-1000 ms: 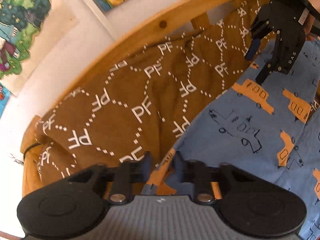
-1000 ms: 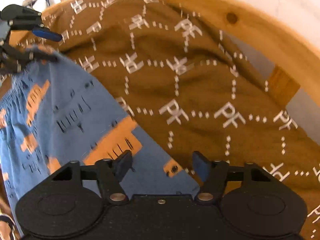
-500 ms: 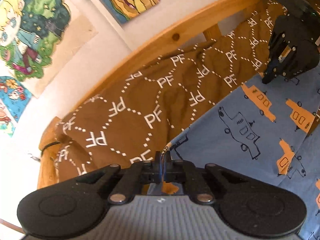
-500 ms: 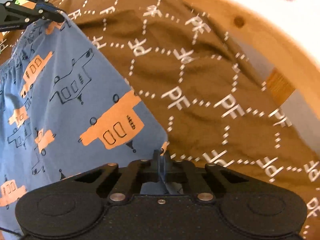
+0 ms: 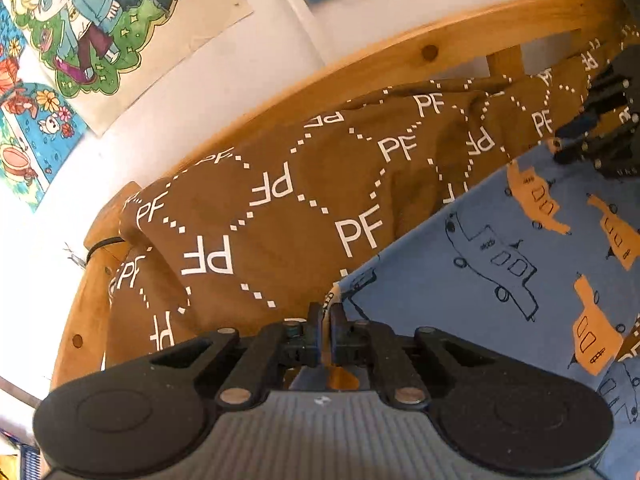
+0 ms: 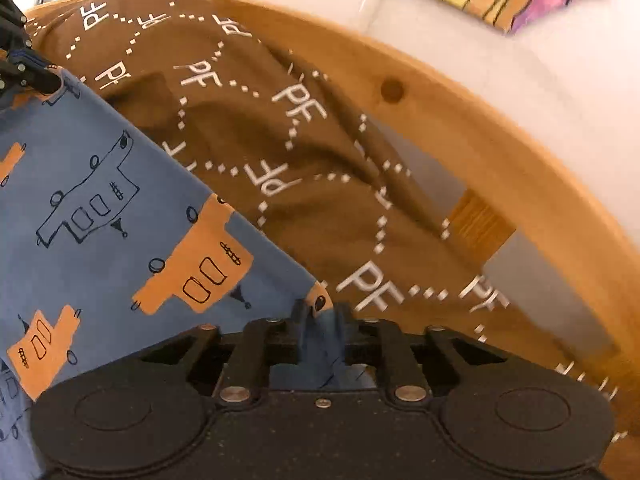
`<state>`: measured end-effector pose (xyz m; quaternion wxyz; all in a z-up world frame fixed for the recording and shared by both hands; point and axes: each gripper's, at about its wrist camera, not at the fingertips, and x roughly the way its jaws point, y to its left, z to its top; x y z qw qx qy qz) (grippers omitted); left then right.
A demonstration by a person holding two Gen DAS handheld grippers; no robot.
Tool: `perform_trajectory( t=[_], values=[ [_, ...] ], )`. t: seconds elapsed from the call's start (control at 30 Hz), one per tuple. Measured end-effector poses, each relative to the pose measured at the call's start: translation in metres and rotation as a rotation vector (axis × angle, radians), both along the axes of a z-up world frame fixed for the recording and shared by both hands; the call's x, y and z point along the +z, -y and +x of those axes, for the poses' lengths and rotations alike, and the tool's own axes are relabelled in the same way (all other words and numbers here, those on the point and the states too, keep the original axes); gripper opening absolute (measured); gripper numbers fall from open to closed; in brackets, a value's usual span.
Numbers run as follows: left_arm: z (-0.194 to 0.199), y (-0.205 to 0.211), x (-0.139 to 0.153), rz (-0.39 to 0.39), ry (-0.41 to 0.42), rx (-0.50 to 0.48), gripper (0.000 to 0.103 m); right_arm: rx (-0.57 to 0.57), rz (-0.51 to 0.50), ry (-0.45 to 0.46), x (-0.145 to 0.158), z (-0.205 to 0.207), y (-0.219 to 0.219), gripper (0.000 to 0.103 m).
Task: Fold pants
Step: 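Lift the cuffs with both grippers and fold them toward the waistband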
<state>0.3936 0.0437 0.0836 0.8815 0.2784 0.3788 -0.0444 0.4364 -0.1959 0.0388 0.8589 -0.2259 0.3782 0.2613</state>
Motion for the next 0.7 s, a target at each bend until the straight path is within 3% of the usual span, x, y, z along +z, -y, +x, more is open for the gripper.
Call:
perform_trajectory(
  t=[0.03, 0.17, 0.2, 0.4, 0.53, 0.6, 0.63, 0.7],
  values=[
    [-0.001, -0.003, 0.002, -0.01, 0.002, -0.01, 0.012, 0.002, 0.013, -0.003, 0.0, 0.0, 0.002, 0.023],
    [-0.006, -0.013, 0.012, -0.01, 0.036, -0.052, 0.046, -0.002, 0.079, 0.012, 0.009, 0.003, 0.016, 0.061],
    [-0.009, -0.014, 0.014, -0.011, 0.042, -0.06, 0.05, -0.005, 0.1, 0.009, 0.01, 0.006, 0.02, 0.066],
    [-0.012, -0.009, 0.018, -0.005, 0.016, -0.089, 0.054, -0.01, 0.136, -0.06, 0.004, 0.011, 0.024, 0.072],
    [-0.01, -0.004, 0.014, 0.009, -0.012, -0.098, 0.051, -0.028, 0.161, -0.142, -0.007, 0.012, 0.024, 0.072],
    [-0.007, 0.0, 0.01, 0.042, -0.026, -0.088, 0.028, -0.044, 0.164, -0.153, -0.011, 0.014, 0.021, 0.067],
    [-0.006, 0.002, 0.007, 0.059, -0.037, -0.084, 0.022, -0.053, 0.165, -0.154, -0.012, 0.015, 0.019, 0.062],
    [-0.005, 0.004, 0.004, 0.072, -0.055, -0.084, 0.012, -0.066, 0.183, -0.162, -0.011, 0.017, 0.018, 0.03]
  ],
)
